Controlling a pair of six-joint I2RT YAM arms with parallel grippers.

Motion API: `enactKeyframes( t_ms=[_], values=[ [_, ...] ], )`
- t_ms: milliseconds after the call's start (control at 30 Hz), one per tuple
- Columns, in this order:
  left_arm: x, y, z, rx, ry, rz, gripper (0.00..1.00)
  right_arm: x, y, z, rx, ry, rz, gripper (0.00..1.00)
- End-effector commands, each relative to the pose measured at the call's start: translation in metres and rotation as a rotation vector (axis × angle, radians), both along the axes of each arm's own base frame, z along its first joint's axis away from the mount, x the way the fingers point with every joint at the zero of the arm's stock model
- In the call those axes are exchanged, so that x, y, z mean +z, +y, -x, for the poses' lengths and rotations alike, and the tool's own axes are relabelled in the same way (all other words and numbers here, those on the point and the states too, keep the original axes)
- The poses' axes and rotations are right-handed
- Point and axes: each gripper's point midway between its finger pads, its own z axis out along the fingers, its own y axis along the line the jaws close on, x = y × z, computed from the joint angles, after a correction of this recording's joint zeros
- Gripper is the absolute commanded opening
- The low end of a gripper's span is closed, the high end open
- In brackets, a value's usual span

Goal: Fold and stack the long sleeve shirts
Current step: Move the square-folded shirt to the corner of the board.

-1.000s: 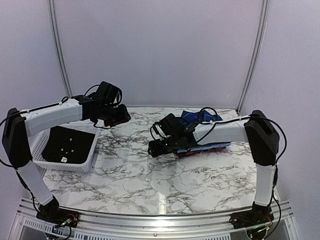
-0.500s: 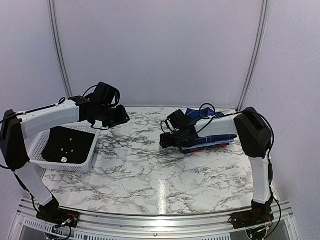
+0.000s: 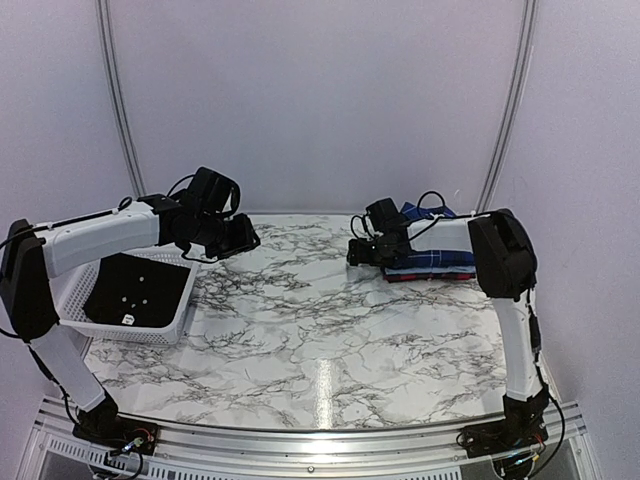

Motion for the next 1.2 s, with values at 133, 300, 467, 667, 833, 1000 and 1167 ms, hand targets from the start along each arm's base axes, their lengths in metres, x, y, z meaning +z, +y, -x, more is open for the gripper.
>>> enactKeyframes(
  t_ms=[133, 300, 467, 667, 833, 1000, 1167],
  values=[
    [0.012, -0.003, 0.004, -0.025, -0.028, 0.025, 0.44, -0.007, -0.041, -0.038, -0.029, 0.006, 0.009, 0.82],
    [0.01, -0.006, 0.004, -0.034, -0.024, 0.03, 0.44, -0.002, -0.048, -0.052, -0.03, -0.002, 0.002, 0.82],
    [0.013, -0.007, 0.005, -0.037, -0.033, 0.035, 0.44, 0.013, -0.047, -0.051, -0.015, -0.021, -0.005, 0.82],
    [0.021, -0.007, 0.004, -0.045, -0.056, 0.039, 0.45, 0.058, -0.035, -0.042, 0.021, -0.088, -0.035, 0.82],
    [0.032, -0.007, 0.005, -0.052, -0.081, 0.045, 0.45, 0.108, -0.018, -0.022, 0.064, -0.165, -0.048, 0.83],
    [0.043, -0.008, 0.013, -0.076, -0.117, 0.05, 0.48, 0.159, -0.003, 0.011, 0.102, -0.251, -0.062, 0.83],
    [0.054, -0.018, 0.026, -0.118, -0.168, 0.036, 0.52, 0.19, 0.002, 0.052, 0.13, -0.305, -0.093, 0.83]
  ],
)
